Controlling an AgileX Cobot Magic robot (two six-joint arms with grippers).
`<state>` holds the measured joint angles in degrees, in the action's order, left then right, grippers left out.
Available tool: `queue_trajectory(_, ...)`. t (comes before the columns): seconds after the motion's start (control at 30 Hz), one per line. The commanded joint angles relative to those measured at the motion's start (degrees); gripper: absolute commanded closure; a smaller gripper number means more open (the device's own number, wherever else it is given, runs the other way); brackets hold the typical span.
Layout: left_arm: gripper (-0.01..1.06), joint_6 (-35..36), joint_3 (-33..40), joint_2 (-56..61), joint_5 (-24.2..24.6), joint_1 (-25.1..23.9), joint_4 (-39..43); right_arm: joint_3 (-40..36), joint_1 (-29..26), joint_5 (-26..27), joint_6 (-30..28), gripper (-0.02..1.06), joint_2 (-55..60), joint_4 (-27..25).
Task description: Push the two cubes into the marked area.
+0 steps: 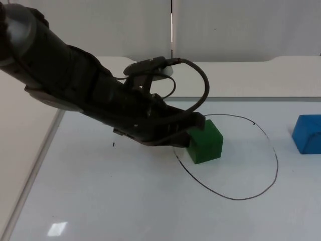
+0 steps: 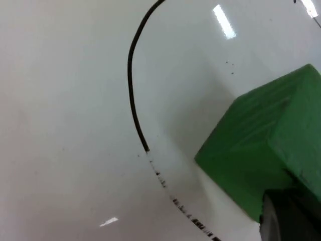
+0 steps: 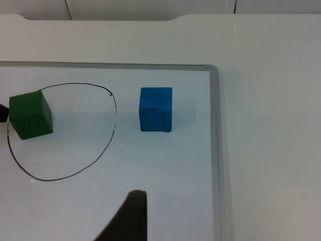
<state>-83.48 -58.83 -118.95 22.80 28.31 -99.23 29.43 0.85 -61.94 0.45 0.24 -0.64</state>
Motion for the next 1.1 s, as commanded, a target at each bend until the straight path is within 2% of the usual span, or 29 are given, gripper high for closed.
queue_trajectory(0.0,1.05,-0.27,-0.40,-0.03,0.53,0.26,-0.72,0.08,-0.28,0.14,0.17,-0.01,-0.24,-0.13)
queue_trajectory(0.2,1.05,1.98,-0.40,0.58,-0.86,0.16,7.27,0.08,-0.28,0.14,0.17,-0.01,-0.24,-0.13)
queue_trajectory(0.33,1.05,10.52,-0.40,4.17,-5.45,-1.10,18.81,0.08,-0.28,0.14,0.17,-0.01,-0.24,-0.13)
queue_trajectory(0.43,1.05,13.29,-0.40,6.63,-5.33,-2.71,22.36,0.08,-0.28,0.14,0.17,-0.01,-0.24,-0.13)
queue_trajectory(0.53,1.05,16.26,-0.40,9.18,-4.42,-4.97,25.28,0.08,-0.28,0.14,0.17,-0.01,-0.24,-0.13)
queue_trajectory(0.67,1.05,20.23,-0.40,15.15,-0.09,-10.49,30.38,0.08,-0.28,0.14,0.17,-0.01,-0.24,-0.13)
queue_trajectory(0.7,1.05,20.23,-0.40,15.15,-0.09,-10.49,30.38,0.08,-0.28,0.14,0.17,-0.01,-0.24,-0.13)
queue_trajectory(0.83,1.05,25.85,-0.40,22.69,2.94,-15.99,36.39,0.08,-0.28,0.14,0.17,-0.01,-0.24,-0.13)
queue_trajectory(0.9,1.05,27.43,-0.40,24.17,3.21,-16.86,38.03,0.08,-0.28,0.14,0.17,-0.01,-0.24,-0.13)
queue_trajectory(1.07,1.05,35.20,-0.40,31.72,4.59,-19.09,48.46,0.08,-0.28,0.14,0.17,-0.01,-0.24,-0.13)
